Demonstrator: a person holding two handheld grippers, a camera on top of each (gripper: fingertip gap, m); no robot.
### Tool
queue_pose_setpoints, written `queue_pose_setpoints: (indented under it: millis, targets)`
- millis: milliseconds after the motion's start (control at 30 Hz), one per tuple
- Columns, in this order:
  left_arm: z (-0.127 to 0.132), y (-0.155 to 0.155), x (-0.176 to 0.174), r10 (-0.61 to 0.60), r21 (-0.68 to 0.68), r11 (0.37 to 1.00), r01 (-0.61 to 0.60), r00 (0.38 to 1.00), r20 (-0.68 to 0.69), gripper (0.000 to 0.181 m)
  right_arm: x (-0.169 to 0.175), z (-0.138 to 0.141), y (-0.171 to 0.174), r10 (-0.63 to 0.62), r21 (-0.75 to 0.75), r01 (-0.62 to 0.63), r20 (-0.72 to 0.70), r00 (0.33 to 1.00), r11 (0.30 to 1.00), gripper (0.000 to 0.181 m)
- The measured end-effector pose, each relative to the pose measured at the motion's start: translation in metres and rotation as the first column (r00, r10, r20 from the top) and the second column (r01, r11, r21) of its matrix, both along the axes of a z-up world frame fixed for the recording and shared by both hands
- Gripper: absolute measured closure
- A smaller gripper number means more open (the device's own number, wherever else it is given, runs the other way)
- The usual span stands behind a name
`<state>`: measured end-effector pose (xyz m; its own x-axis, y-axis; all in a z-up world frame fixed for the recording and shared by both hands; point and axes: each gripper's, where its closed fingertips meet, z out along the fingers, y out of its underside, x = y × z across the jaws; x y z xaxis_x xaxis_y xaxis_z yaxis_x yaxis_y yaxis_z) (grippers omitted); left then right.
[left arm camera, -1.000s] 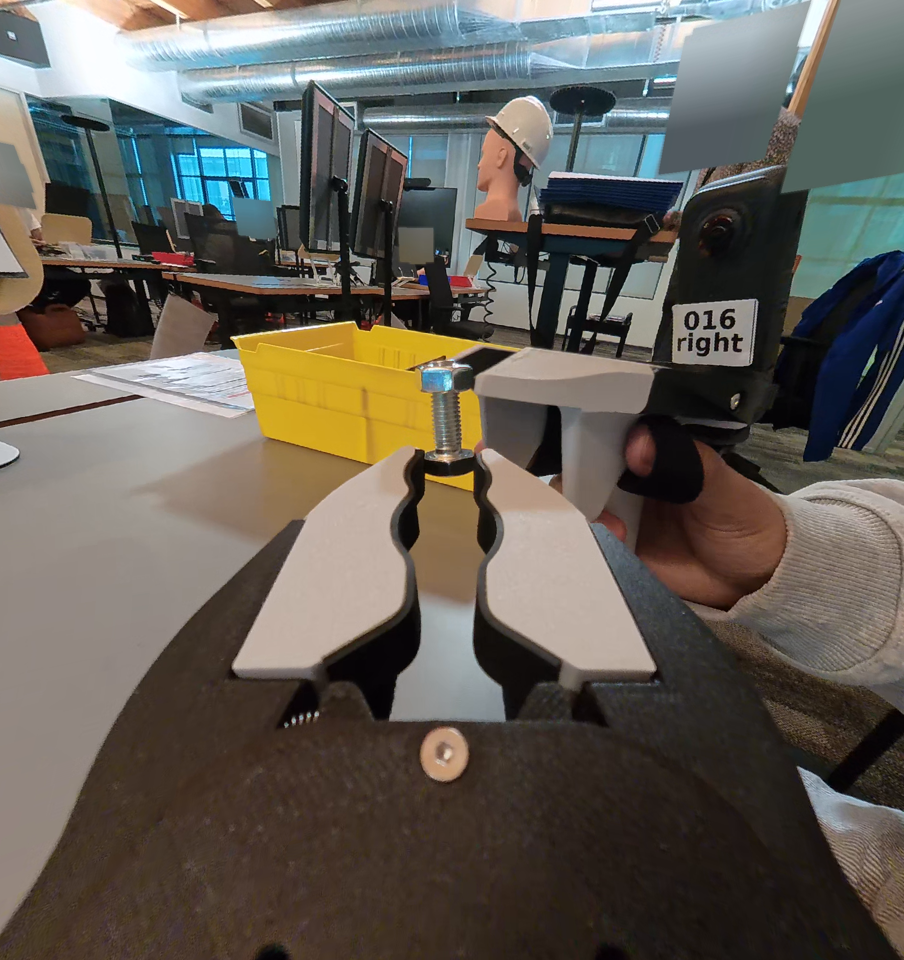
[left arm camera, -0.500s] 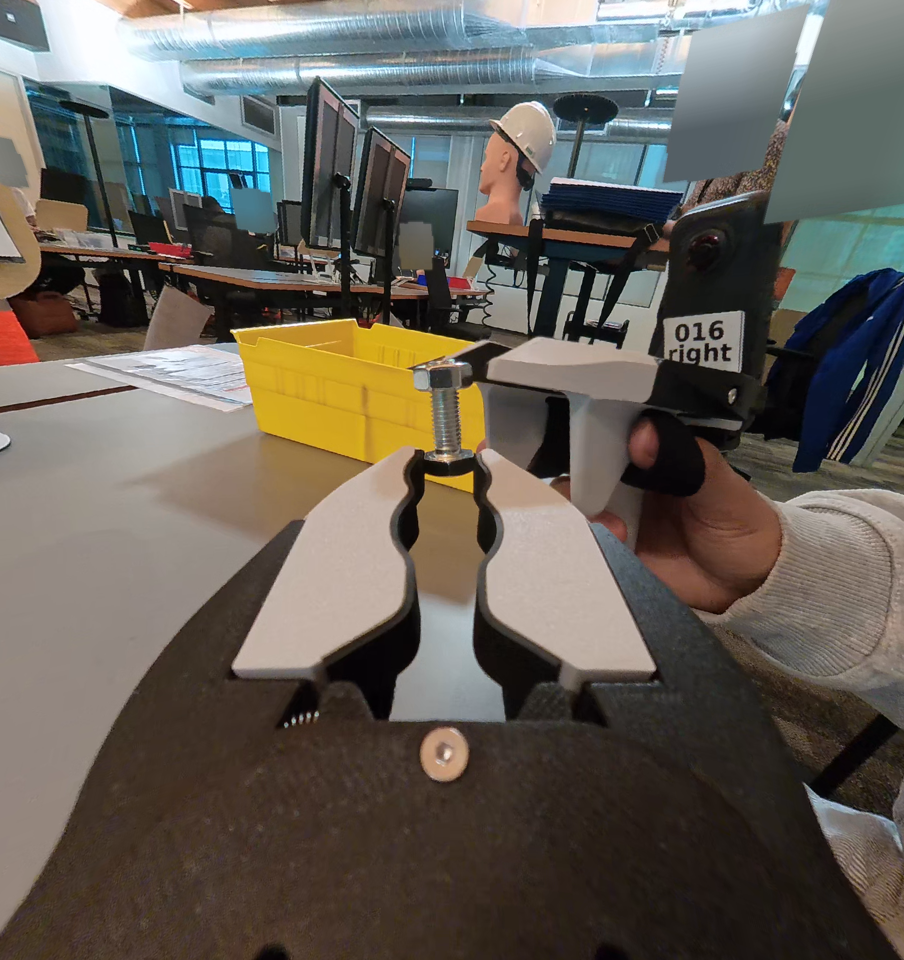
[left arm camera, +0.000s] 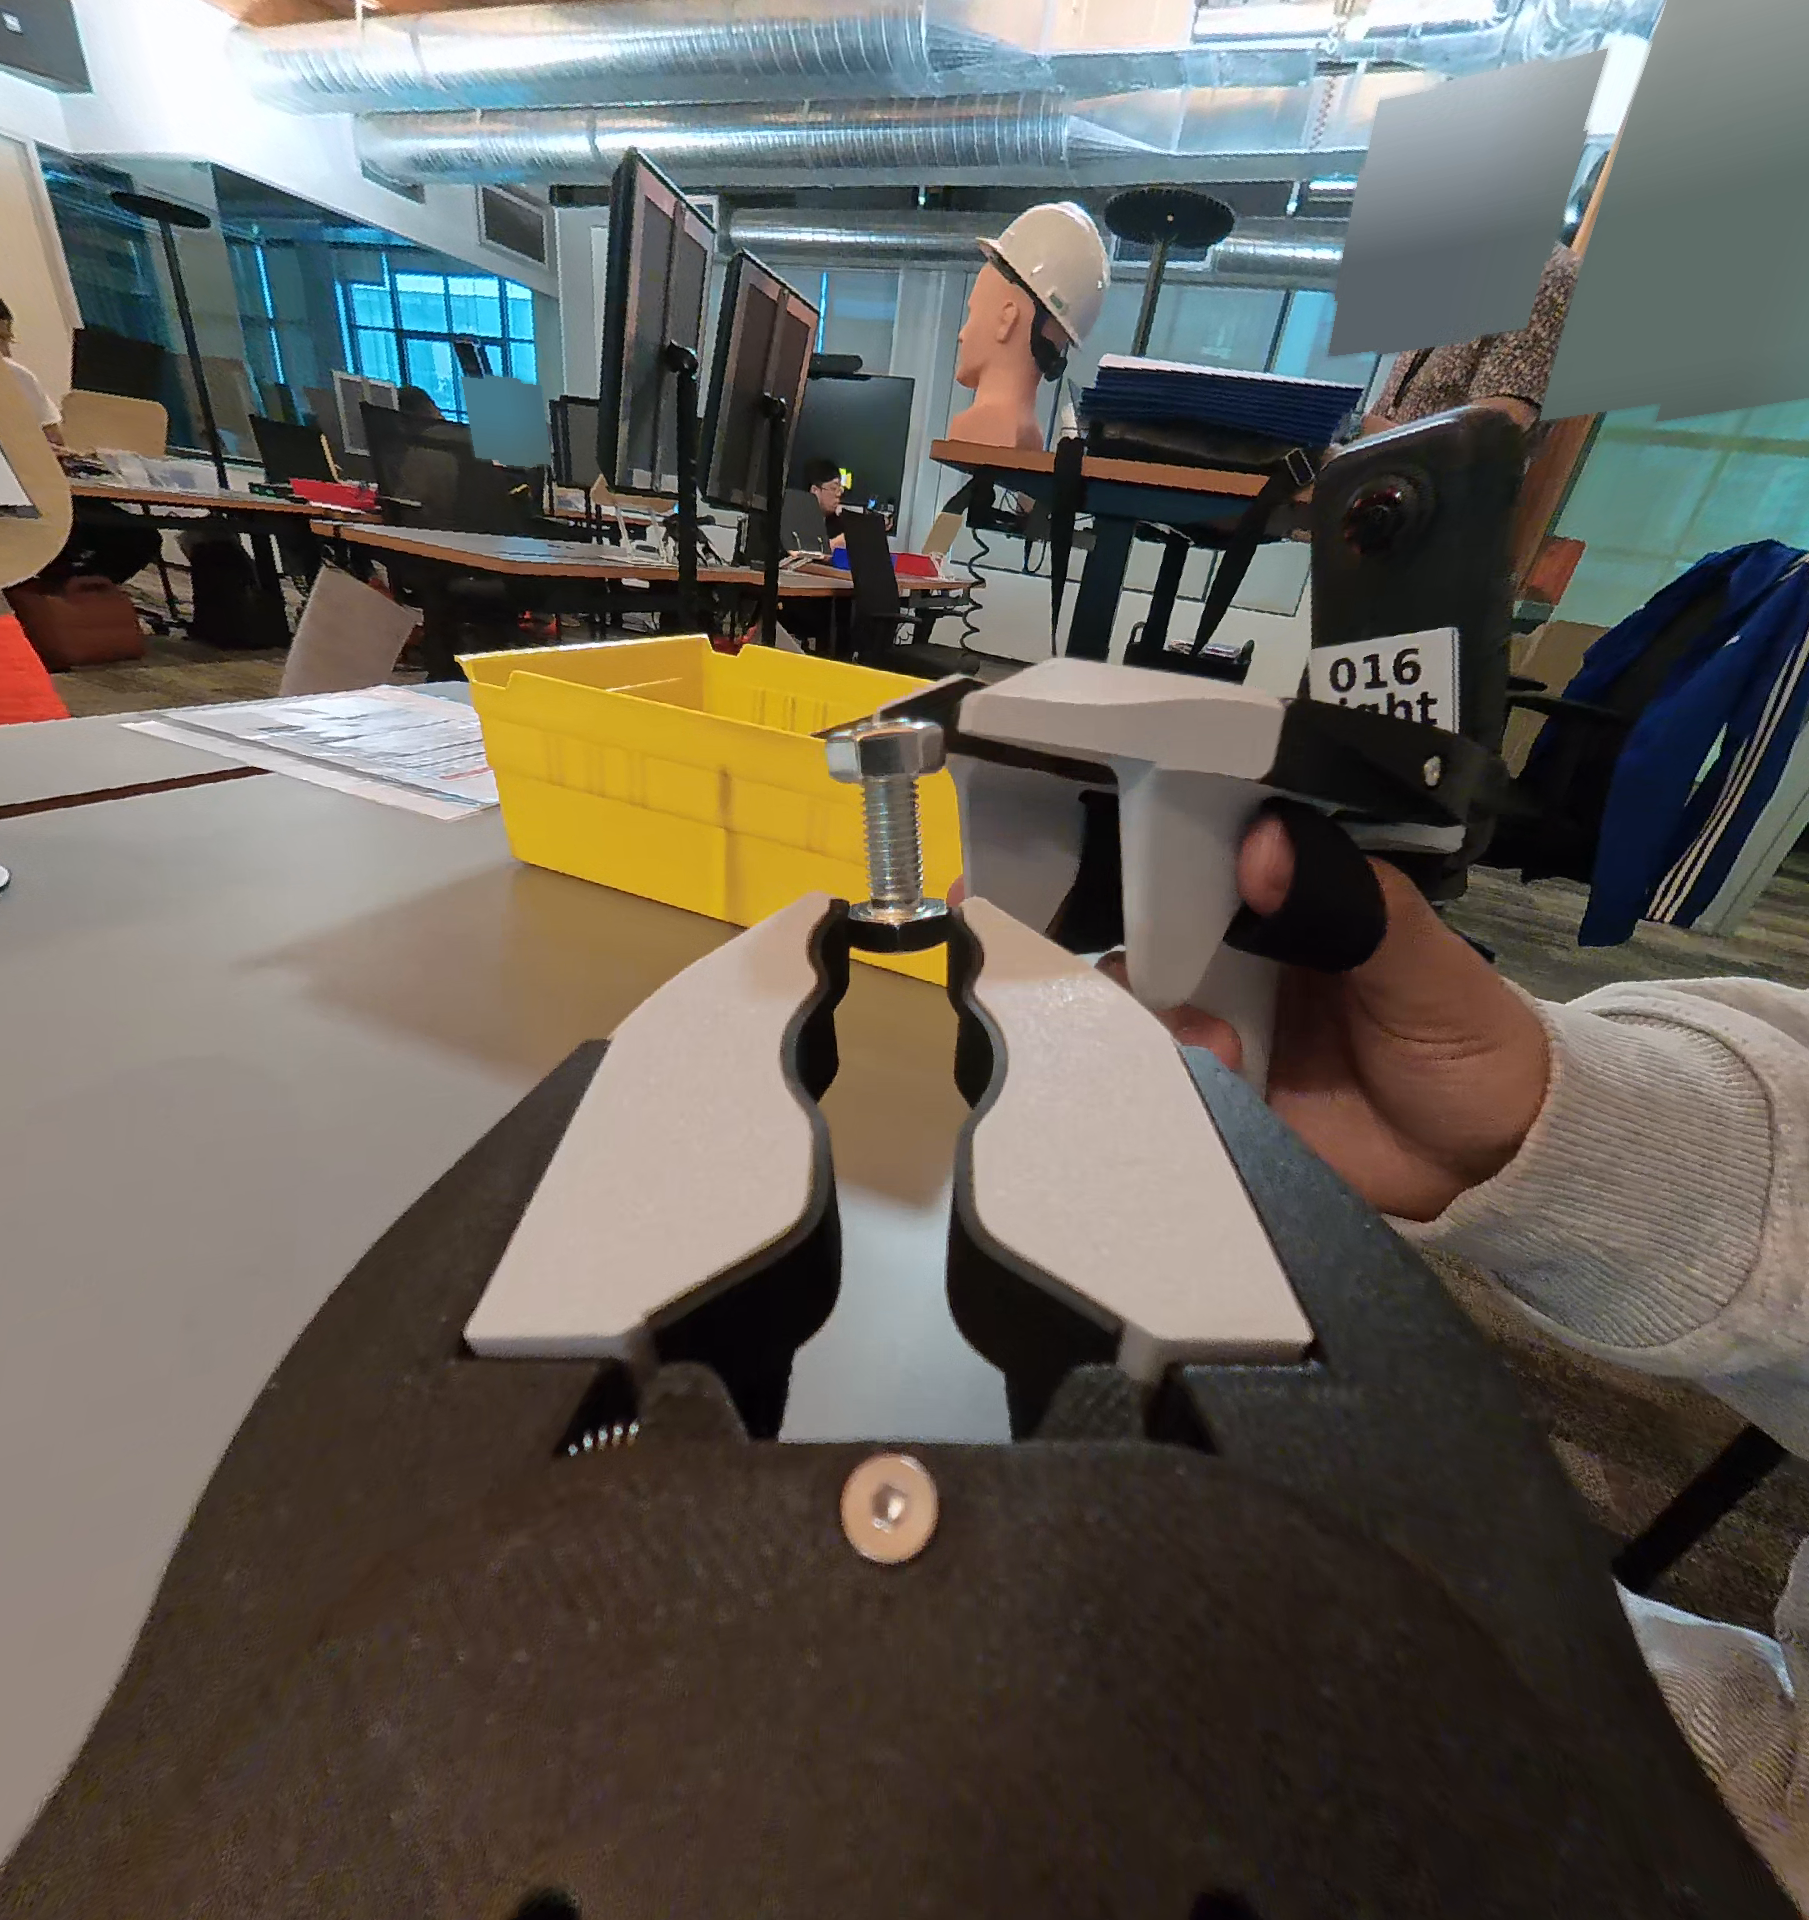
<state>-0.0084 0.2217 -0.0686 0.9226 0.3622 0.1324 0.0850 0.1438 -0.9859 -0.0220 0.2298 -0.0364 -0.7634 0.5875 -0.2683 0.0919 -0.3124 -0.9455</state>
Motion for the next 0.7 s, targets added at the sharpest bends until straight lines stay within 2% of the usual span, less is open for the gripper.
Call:
queue_pose_setpoints:
  millis: [133, 267, 500, 600, 700]
  targets:
    - [0.0, 0.0, 0.0, 0.0, 0.0, 1.0, 0.0, 1.0, -0.002, 0.163, 0.008, 0.003, -0.012, 0.047, 0.03, -0.046, -0.041, 0.998, 0.998, 0.158]
    - [0.001, 0.0, 0.0, 0.002, 0.005, 1.0, -0.002, 1.0, -0.004, 0.163, 0.007, -0.003, -0.016, 0.03, 0.096, -0.025, -0.051, 0.998, 0.995, 0.162]
    - [0.002, -0.001, 0.0, 0.002, 0.01, 1.0, -0.002, 1.0, -0.001, 0.163, -0.004, -0.005, 0.001, -0.012, 0.004, 0.012, 0.034, 0.999, 1.0, 0.163]
    - [0.001, -0.001, 0.0, 0.0, 0.008, 1.0, 0.0, 1.0, 0.0, 0.163, 0.002, 0.002, -0.002, 0.022, -0.024, -0.022, 0.006, 1.0, 0.999, 0.159]
    - [0.001, 0.0, 0.0, 0.0, 0.006, 1.0, 0.0, 1.0, -0.003, 0.163, 0.006, 0.002, -0.01, 0.04, 0.017, -0.039, -0.024, 0.999, 0.999, 0.159]
